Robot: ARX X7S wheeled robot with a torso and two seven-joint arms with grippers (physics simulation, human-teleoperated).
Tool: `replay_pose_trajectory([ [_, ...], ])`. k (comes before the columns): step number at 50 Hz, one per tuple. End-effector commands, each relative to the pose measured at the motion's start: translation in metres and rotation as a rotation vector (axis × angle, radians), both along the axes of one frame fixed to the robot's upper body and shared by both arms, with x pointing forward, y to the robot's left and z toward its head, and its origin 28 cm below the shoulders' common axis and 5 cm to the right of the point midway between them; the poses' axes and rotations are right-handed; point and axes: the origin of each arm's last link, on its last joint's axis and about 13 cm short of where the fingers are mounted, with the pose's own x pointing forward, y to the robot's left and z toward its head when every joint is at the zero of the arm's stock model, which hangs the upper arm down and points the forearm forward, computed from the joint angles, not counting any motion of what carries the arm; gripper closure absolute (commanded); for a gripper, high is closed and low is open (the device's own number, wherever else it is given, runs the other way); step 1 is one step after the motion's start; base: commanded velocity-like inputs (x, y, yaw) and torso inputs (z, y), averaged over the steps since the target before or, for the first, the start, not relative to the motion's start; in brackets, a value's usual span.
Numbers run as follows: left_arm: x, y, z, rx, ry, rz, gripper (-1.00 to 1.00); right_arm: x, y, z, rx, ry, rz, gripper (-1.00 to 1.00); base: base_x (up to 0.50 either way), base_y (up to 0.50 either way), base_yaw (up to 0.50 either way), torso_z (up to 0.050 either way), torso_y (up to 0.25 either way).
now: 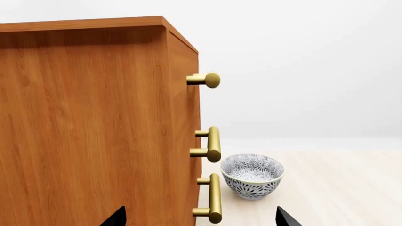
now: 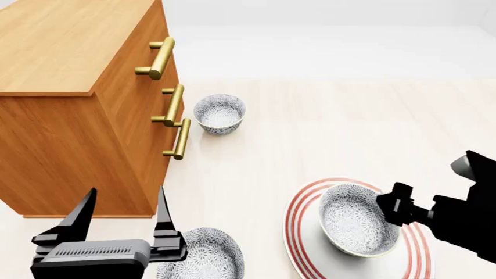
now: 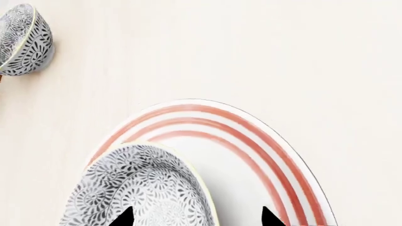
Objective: Put the bowl in the middle on the plate.
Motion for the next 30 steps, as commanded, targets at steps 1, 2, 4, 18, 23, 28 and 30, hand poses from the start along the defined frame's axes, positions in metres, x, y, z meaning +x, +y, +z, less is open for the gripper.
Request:
replay_pose_trajectory([
  [1,0.000,0.000,0.000,-0.004,-0.006,0.001,-1.00,0.002,-0.003,0.030,-0.059,-0.354,-0.143,-1.00,0.00,0.00,0.00,0.000,0.000],
  [2,-0.001,0.000,0.000,-0.005,-0.008,-0.001,-1.00,0.000,-0.002,0.034,-0.037,-0.400,-0.151,-1.00,0.00,0.00,0.00,0.000,0.000],
  [4,0.000,0.000,0.001,-0.004,-0.007,0.002,-1.00,-0.001,-0.001,0.040,-0.104,-0.501,-0.187,-1.00,0.00,0.00,0.00,0.000,0.000],
  [18,-0.001,0.002,0.002,0.002,-0.020,0.011,-1.00,-0.003,0.016,0.033,-0.382,-1.091,-0.336,-1.00,0.00,0.00,0.00,0.000,0.000],
  [23,-0.002,0.003,0.004,0.013,-0.034,0.021,-1.00,-0.008,0.021,0.032,-0.374,-1.221,-0.378,-1.00,0.00,0.00,0.00,0.000,0.000],
  [28,-0.002,0.003,0.005,0.002,-0.044,0.018,-1.00,-0.021,0.026,0.032,-0.350,-1.286,-0.403,-1.00,0.00,0.00,0.00,0.000,0.124],
  [30,-0.003,0.002,0.006,0.011,-0.051,0.019,-1.00,-0.024,0.028,0.031,-0.342,-1.330,-0.391,-1.00,0.00,0.00,0.00,0.000,0.250],
])
